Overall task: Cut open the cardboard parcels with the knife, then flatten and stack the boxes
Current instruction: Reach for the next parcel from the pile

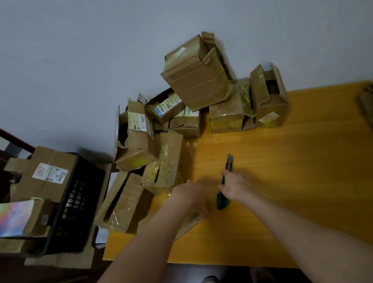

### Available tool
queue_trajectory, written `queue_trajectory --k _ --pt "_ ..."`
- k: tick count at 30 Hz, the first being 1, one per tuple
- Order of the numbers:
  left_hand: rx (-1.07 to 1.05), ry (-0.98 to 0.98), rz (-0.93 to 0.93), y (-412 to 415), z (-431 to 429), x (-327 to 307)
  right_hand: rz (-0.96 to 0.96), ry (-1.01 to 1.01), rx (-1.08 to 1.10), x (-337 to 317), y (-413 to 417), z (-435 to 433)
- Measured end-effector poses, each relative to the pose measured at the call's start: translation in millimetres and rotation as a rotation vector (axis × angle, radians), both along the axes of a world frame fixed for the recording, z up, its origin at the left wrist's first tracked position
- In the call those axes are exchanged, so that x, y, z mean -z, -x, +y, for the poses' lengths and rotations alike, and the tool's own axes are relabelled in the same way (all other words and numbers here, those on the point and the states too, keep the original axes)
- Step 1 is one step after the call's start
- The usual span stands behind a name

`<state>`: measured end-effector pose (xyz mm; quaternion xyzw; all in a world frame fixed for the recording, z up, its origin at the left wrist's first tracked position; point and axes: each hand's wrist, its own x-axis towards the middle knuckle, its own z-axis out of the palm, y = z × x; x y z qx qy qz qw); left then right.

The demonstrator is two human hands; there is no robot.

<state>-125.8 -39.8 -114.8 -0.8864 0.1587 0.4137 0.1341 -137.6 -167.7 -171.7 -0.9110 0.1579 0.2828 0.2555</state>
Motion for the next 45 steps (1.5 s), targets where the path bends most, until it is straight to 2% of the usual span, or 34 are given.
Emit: queue_trajectory --k 2,5,11,15,19,22,27,30,32,34,36,39,40,42,45 --pt "0.091 -0.064 -0.043 1.3 1.4 11.3 0.011 0.017 0.096 5.0 1.5 1.1" --pt "0.102 0.02 -0.142 -5.4 1.4 20.7 0.019 0.091 0.2 11.0 3.2 2.4" --pt "-0.092 0.298 -0.322 -45.8 -13.6 11.8 -0.016 0.091 0.493 25.7 1.1 1.9" --pt "-0.225 0.494 -0.46 -68.8 -21.0 21.2 -0.037 0.088 0.542 37.3 -5.4 -0.2" --pt "-0.263 0.45 -0.364 -65.6 -19.5 35.1 -0.034 0.144 0.461 50.0 -8.0 9.4" --pt "-0.345 0.389 -0.29 -59.4 -15.7 41.8 -0.019 0.169 0.484 51.8 -10.4 13.0" --pt "-0.354 0.312 -0.3 -55.5 -20.9 45.3 0.038 0.196 0.481 40.6 -3.9 -10.1" --pt "-0.43 0.408 -0.252 -62.2 -27.8 42.5 0.011 -0.05 0.638 34.0 2.1 -34.7" --pt "-0.611 0.616 -0.163 -69.9 -36.6 33.7 -0.078 -0.332 0.908 27.7 1.8 -53.3" --pt "-0.871 0.911 -0.001 -76.3 -45.3 21.0 -0.146 -0.639 1.134 21.3 1.1 -73.5" --pt "-1.039 1.068 0.162 -77.1 -54.8 4.7 -0.103 -0.919 1.223 11.9 1.8 -91.9" --pt "-1.137 1.155 0.312 -72.3 -65.3 -7.2 0.021 -1.307 1.253 -1.7 2.0 -112.6" --pt "-1.139 1.166 0.309 -69.4 -69.1 -7.9 0.027 -1.373 1.258 -6.1 2.2 -116.8" --pt "-1.126 1.155 0.217 -64.0 -76.3 -8.6 -0.026 -1.361 1.255 -13.0 1.6 -122.1" --pt "-0.95 1.039 0.026 -57.7 -84.4 -9.9 -0.089 -1.332 1.24 -18.4 1.8 -126.1"
